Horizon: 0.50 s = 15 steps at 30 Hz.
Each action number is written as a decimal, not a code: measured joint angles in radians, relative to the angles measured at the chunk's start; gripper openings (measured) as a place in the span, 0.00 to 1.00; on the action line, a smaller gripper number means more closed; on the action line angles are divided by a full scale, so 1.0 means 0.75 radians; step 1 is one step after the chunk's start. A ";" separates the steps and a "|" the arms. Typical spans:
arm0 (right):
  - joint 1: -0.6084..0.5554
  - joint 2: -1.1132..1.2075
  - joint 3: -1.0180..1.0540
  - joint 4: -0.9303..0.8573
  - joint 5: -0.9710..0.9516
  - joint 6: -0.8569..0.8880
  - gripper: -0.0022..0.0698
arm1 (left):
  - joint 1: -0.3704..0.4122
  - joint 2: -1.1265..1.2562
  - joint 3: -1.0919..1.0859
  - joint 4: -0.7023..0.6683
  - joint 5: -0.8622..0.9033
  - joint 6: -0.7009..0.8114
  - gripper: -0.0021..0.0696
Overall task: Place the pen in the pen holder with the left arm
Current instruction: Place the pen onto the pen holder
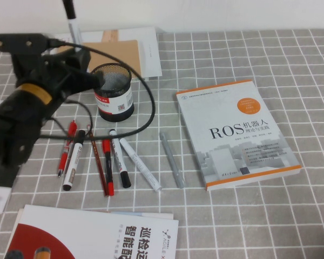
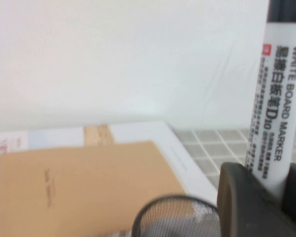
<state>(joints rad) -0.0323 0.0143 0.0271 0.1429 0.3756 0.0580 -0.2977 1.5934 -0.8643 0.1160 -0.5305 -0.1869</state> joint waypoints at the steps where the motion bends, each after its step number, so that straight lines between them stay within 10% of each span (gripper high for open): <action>1: 0.000 0.000 0.000 0.000 0.000 0.000 0.01 | 0.000 0.026 -0.019 0.000 -0.020 0.000 0.18; 15: 0.000 0.000 0.000 0.000 0.000 0.000 0.01 | 0.014 0.390 -0.305 0.009 -0.083 -0.006 0.18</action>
<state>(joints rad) -0.0323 0.0143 0.0271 0.1429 0.3756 0.0580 -0.2871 1.8857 -1.0933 0.1225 -0.5926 -0.1912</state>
